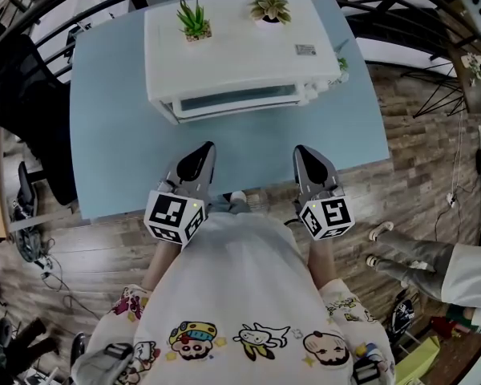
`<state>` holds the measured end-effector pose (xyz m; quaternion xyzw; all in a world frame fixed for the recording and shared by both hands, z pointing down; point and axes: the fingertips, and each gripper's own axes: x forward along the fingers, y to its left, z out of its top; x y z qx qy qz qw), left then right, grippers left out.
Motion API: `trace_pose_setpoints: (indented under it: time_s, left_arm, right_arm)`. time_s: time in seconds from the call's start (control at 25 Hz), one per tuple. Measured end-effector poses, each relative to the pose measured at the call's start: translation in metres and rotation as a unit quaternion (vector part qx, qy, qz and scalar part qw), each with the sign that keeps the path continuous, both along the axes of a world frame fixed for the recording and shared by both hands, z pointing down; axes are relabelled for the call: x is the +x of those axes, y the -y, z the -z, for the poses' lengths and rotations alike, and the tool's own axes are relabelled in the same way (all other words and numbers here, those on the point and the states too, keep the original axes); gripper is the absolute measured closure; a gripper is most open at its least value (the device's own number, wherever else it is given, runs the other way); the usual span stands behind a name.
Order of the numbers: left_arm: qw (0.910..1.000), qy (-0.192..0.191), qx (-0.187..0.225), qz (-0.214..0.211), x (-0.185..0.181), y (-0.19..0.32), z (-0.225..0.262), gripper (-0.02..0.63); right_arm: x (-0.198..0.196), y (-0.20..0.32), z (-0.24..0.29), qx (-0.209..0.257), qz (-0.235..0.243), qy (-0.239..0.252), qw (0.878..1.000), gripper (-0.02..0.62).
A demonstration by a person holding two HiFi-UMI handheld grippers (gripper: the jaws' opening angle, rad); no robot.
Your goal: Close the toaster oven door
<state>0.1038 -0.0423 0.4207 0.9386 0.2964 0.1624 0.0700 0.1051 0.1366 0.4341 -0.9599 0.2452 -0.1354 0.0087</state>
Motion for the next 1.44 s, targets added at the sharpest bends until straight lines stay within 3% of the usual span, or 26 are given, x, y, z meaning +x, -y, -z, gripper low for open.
trace_pose_setpoints:
  time_s: [1.44]
  left_arm:
    - [0.9999, 0.005, 0.001, 0.010, 0.000, 0.012, -0.004, 0.606]
  right_arm:
    - [0.000, 0.010, -0.005, 0.005, 0.006, 0.013, 1.000, 0.588]
